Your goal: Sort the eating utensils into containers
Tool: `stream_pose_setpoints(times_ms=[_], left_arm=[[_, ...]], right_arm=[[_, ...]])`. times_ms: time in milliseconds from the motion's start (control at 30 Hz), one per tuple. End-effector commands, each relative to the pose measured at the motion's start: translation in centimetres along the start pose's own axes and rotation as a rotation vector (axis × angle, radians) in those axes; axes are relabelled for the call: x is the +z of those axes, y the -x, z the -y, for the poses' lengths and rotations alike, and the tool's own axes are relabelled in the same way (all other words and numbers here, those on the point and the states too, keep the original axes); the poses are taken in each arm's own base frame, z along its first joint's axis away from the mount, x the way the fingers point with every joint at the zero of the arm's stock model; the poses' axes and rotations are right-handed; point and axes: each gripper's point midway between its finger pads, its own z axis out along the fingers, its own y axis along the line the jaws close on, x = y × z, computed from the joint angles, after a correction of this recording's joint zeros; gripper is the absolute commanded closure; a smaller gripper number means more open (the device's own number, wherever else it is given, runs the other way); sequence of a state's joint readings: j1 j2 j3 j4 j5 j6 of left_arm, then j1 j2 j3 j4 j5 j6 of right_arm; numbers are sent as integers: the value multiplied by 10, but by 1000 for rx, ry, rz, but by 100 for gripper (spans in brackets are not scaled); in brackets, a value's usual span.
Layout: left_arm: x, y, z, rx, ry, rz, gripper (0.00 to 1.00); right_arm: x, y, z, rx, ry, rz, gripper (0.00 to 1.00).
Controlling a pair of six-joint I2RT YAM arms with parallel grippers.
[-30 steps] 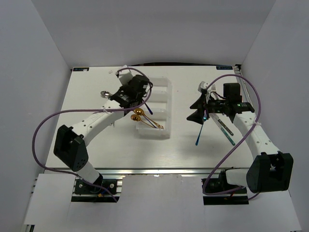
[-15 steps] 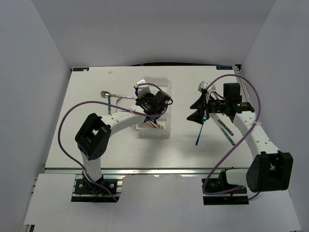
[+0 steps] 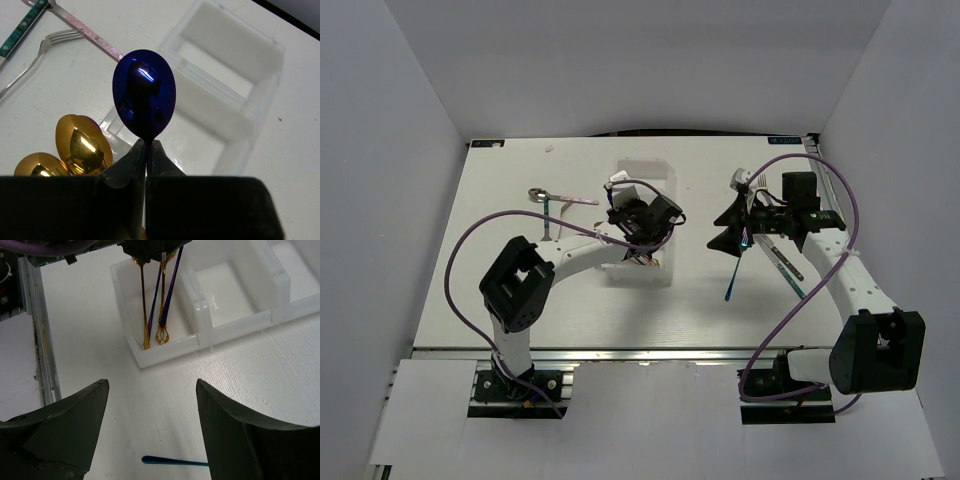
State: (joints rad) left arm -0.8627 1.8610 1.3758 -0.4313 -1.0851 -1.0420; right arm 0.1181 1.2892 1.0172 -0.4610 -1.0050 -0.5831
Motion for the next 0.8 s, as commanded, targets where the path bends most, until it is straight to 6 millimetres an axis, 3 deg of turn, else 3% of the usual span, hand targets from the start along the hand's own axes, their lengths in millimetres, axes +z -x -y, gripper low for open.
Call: stream_pose_setpoints(times_ms=[0, 333, 600, 767], left_arm=[[-7, 6, -2, -46, 0, 29, 97], [-13, -3, -4, -64, -19, -7, 76], [-24, -10, -1, -65, -59, -64, 64], [-31, -5, -1, -76, -82, -84, 62]], right_arm=[[0, 4, 2, -21, 9, 18, 23], [1, 2, 2, -17, 9, 14, 23], [2, 1, 3, -15, 10, 11, 23], [2, 0, 4, -12, 7, 9, 23]])
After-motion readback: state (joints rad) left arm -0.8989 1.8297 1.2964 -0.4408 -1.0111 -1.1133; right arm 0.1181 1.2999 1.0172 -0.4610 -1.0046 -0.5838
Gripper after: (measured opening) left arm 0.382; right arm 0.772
